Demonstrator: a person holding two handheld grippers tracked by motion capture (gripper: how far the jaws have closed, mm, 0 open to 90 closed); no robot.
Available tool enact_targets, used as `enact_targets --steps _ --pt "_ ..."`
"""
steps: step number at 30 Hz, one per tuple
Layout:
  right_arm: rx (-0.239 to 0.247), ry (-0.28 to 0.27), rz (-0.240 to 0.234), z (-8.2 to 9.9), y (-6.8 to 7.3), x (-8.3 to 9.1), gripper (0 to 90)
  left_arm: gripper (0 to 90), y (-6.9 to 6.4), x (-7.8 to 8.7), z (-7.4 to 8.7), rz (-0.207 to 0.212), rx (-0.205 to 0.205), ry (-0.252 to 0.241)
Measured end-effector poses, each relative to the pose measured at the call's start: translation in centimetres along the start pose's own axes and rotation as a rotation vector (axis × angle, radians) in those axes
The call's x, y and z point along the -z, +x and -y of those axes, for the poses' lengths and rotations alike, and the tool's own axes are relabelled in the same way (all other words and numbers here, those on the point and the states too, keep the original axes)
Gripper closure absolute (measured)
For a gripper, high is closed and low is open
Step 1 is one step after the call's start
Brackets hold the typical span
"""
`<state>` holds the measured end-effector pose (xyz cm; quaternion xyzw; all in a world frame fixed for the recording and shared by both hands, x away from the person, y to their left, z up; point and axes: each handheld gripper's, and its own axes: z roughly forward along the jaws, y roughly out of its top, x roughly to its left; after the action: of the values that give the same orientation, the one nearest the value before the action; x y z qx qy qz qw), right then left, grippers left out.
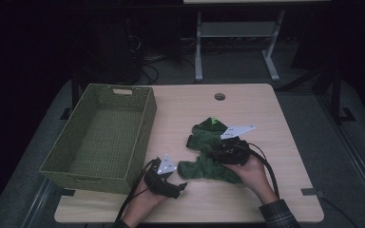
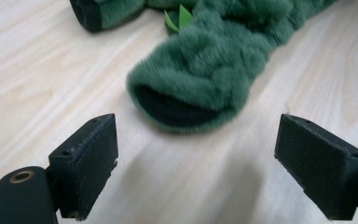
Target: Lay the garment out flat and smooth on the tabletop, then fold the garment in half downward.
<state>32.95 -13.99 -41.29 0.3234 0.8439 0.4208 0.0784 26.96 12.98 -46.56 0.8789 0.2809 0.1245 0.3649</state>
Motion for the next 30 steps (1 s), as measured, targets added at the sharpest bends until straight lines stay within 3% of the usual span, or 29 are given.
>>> enact_targets --steps 8,16,30 --pt "0.040 0.010 -0.049 -0.1 2.6 -1.5 71.8 12.5 -0.4 0.2 1.4 -0.004 -0.001 0.012" --pt "0.090 0.035 -0.104 -0.3 5.0 -3.1 71.8 12.5 -0.1 0.4 2.0 0.018 -0.001 -0.012" --pt "0.135 0.096 -0.132 0.4 6.9 -5.5 71.3 12.5 -0.1 0.3 2.0 0.025 -0.004 -0.014"
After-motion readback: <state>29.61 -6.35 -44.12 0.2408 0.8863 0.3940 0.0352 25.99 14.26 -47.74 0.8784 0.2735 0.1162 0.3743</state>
